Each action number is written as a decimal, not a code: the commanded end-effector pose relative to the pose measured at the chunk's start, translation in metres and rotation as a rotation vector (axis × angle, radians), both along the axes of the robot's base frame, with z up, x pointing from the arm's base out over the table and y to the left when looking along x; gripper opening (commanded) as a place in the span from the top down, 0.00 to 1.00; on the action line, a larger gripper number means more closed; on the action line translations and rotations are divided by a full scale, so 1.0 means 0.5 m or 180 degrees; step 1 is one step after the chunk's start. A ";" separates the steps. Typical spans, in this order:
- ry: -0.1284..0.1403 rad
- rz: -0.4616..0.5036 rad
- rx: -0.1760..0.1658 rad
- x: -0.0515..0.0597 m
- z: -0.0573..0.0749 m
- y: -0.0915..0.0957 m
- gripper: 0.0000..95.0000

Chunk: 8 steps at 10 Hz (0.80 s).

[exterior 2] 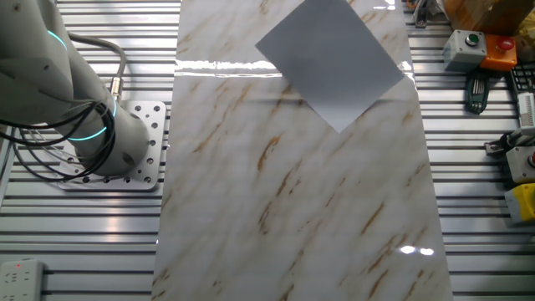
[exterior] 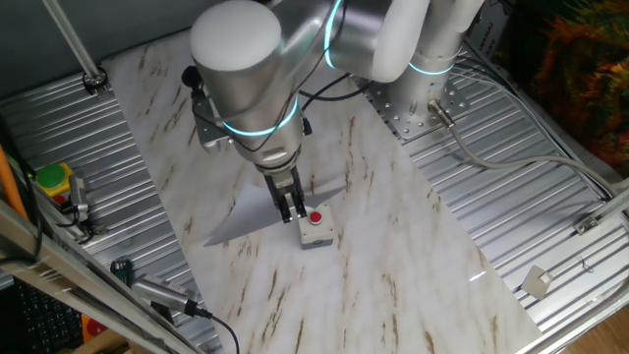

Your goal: Flip over and spread out the paper that is laid flat on the table

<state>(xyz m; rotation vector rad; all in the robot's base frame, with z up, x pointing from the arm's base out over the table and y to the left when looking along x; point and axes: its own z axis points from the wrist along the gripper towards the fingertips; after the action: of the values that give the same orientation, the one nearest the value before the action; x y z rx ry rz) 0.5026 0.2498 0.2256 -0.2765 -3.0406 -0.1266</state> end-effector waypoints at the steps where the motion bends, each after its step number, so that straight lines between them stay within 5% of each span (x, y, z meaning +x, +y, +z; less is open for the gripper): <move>1: 0.0012 0.0011 -0.0014 0.011 0.015 0.011 1.00; 8: 0.0032 0.0050 0.0012 0.014 0.048 0.029 1.00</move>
<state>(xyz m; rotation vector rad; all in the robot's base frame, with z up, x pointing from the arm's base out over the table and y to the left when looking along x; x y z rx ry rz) 0.5071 0.2627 0.2491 -0.2544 -3.0378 -0.1373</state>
